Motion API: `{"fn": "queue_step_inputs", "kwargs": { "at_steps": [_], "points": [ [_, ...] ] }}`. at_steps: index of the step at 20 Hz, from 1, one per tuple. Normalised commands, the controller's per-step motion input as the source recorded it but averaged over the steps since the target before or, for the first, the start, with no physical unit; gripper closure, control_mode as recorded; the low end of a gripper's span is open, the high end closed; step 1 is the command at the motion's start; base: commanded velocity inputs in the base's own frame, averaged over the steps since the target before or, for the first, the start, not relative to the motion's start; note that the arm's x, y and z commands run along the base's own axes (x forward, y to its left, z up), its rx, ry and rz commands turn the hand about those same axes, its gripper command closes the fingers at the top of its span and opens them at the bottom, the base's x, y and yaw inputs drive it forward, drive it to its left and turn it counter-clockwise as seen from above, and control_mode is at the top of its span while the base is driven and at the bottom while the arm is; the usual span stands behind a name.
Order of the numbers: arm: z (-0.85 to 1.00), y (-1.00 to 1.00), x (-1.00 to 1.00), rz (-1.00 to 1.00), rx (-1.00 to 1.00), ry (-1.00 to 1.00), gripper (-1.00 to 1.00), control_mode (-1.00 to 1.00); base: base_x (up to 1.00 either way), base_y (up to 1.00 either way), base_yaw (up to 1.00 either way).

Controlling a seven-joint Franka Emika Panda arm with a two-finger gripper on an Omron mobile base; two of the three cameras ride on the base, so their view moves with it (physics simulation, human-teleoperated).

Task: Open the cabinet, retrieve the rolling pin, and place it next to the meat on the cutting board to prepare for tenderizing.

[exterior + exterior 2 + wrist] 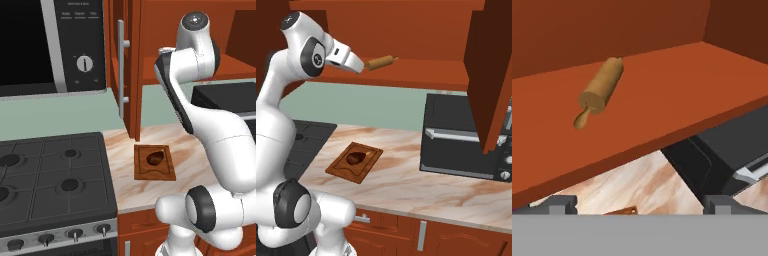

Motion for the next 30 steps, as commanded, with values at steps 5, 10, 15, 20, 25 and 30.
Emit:
{"fn": "queue_step_inputs", "kwargs": {
  "at_steps": [5,10,15,20,25,30],
  "points": [
    [0.0,0.0,0.31,-0.11,0.0,0.0,-1.0,-1.0,0.0,0.0,0.0],
    [0.0,0.0,0.26,-0.06,0.0,-0.03,-1.0,-1.0,0.0,0.0,0.0],
    [0.0,0.0,0.24,-0.01,0.0,-0.07,-1.0,-1.0,0.0,0.0,0.0],
    [0.0,0.0,0.18,0.0,0.0,-0.07,-1.0,-1.0,0.0,0.0,0.0],
    [-0.01,-0.03,0.14,0.0,0.0,-0.02,-1.0,-1.0,0.0,0.0,0.0],
    [-0.05,-0.06,0.14,0.0,0.0,0.0,-1.0,-1.0,0.0,0.0,0.0]
  ]
}}
